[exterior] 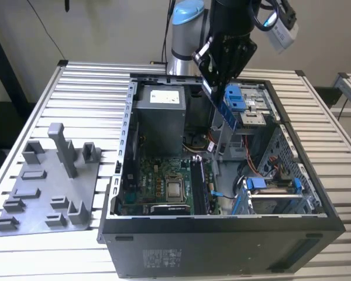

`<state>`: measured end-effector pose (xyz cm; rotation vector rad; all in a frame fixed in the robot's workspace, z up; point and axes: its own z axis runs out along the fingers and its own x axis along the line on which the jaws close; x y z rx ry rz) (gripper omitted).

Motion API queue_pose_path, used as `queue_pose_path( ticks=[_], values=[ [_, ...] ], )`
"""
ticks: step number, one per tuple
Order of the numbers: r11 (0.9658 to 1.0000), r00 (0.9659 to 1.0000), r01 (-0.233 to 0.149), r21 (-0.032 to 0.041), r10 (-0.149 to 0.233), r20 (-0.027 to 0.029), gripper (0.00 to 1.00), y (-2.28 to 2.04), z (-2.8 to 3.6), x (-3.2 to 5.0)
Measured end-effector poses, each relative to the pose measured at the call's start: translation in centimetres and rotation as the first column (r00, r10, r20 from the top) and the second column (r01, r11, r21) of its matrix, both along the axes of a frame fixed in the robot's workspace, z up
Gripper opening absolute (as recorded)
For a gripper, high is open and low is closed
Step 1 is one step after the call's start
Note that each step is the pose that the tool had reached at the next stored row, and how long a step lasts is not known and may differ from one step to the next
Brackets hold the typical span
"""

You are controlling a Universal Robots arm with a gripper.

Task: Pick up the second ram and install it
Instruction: 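Insert the second ram into the second slot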

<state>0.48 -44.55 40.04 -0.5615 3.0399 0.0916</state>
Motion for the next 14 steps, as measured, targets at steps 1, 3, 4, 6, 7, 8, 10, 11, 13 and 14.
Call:
queue_pose_path(
  ticks=[1,3,4,6,7,8,10,11,13,14],
  values=[
    [1.0,1.0,0.009,0.0,-0.009,0.0,0.14,0.0,0.0,0.0],
    [0.9998,0.9998,0.022,0.0001,-0.022,0.0,0.14,0.0,0.0,0.0],
    [0.9996,0.9996,0.027,0.0,-0.027,0.0,0.14,0.0,0.0,0.0],
    [0.9993,0.9993,0.037,0.0,-0.037,0.0,0.14,0.0,0.0,0.0],
    [0.9991,0.9991,0.042,0.0,-0.042,0.0,0.14,0.0,0.0,0.0],
    [0.9988,0.9988,0.048,0.0,-0.048,0.0,0.14,0.0,0.0,0.0],
    [0.9981,0.9981,0.061,0.0001,-0.061,0.0,0.14,0.0,-0.01,0.0],
    [0.9979,0.9979,0.065,0.0,-0.065,0.0,0.14,0.0,0.0,0.0],
    [0.9975,0.9975,0.07,0.0,-0.07,0.0,0.14,0.0,0.0,0.0],
    [0.9975,0.9975,0.071,0.0,-0.071,0.0,0.14,0.0,-0.01,0.0]
  ],
)
